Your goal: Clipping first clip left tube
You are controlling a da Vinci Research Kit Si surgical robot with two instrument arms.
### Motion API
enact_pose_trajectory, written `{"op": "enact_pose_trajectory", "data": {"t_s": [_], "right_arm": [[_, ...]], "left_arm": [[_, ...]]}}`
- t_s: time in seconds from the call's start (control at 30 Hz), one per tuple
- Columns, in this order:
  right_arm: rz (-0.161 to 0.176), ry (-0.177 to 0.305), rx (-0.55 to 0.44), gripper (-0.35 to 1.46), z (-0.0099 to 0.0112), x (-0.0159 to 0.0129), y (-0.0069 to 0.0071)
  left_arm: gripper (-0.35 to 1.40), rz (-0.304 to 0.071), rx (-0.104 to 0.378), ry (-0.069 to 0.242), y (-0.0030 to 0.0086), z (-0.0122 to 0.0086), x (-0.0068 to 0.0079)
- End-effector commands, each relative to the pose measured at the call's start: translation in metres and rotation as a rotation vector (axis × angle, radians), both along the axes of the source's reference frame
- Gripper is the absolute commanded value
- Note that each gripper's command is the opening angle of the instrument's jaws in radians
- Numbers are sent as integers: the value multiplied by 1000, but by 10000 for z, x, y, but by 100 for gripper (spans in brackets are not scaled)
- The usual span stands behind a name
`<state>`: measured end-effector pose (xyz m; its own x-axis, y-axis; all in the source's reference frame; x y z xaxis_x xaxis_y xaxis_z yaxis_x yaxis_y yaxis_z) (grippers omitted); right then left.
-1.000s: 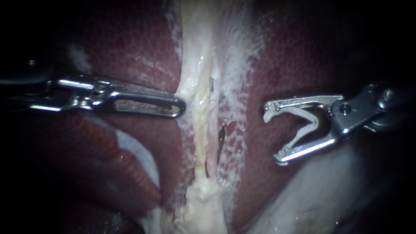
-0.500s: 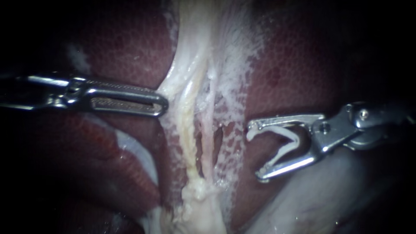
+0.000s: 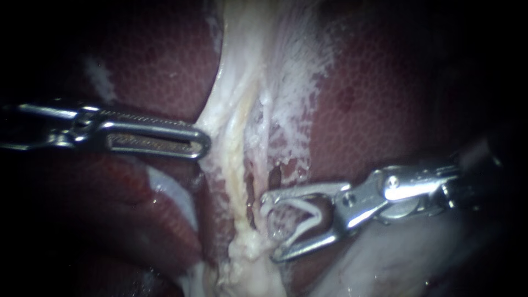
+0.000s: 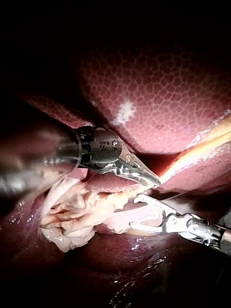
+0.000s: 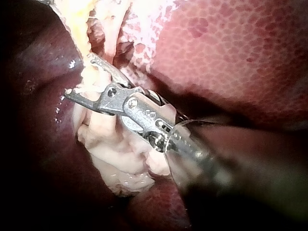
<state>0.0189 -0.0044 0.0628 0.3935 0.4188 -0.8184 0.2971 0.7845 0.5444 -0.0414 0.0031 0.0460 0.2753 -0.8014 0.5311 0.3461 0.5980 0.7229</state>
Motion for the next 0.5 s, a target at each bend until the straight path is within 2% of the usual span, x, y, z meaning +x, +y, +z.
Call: {"op": "enact_pose_trajectory", "data": {"t_s": [0.03,0.33,0.5], "right_arm": [[-1,0,-2,60,3,2,-1],[-4,-16,-10,60,22,9,5],[-4,-17,-13,60,28,13,4]], "left_arm": [[-30,0,0,0,0,-1,0],[-30,-2,0,-2,-3,-10,-2],[-30,-2,0,-2,-4,-12,-2]]}}
